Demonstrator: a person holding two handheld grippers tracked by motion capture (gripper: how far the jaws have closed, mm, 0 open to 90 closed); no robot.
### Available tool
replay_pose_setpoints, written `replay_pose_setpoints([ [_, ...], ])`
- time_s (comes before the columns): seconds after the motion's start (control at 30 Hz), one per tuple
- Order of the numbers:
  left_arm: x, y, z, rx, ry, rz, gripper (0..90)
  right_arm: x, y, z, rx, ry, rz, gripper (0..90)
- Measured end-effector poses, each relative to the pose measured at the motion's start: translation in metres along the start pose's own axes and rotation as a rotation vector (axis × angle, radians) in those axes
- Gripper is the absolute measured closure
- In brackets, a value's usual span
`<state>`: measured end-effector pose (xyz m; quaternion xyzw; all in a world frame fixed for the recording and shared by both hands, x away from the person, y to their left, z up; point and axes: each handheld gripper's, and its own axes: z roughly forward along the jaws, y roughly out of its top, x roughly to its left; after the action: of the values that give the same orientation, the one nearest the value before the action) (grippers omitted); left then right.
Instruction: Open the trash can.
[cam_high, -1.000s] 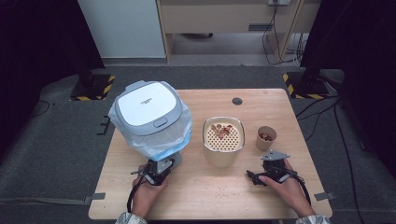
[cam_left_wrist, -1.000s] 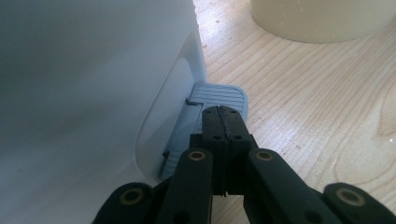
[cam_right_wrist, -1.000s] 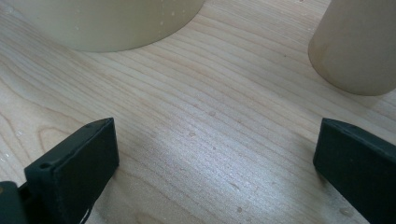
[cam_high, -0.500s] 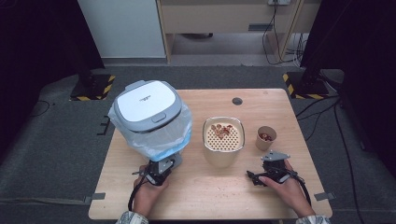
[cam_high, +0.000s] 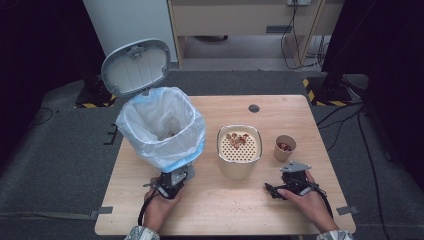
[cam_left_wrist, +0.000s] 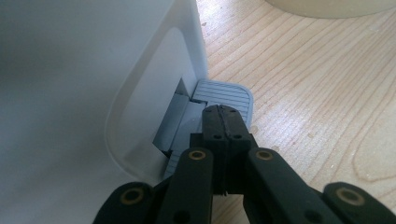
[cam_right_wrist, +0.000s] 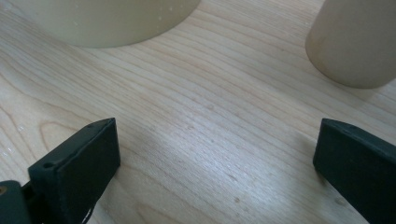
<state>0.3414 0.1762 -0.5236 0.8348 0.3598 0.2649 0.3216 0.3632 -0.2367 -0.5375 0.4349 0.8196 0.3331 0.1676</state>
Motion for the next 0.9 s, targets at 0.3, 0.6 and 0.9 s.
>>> replay_pose_setpoints([
  [0.3, -0.001, 0.001, 0.0, 0.004, 0.009, 0.008, 89.4, -0.012, 0.001, -0.01, -0.027, -0.047, 0.036, 6.0],
  [0.6, -0.003, 0.001, 0.0, 0.006, 0.02, 0.023, 89.4, -0.016, 0.001, -0.012, -0.036, -0.078, 0.047, 6.8],
  [0.9, -0.005, 0.001, 0.0, 0.008, 0.031, 0.037, 89.4, -0.025, 0.001, -0.023, -0.074, -0.143, 0.099, 7.4],
])
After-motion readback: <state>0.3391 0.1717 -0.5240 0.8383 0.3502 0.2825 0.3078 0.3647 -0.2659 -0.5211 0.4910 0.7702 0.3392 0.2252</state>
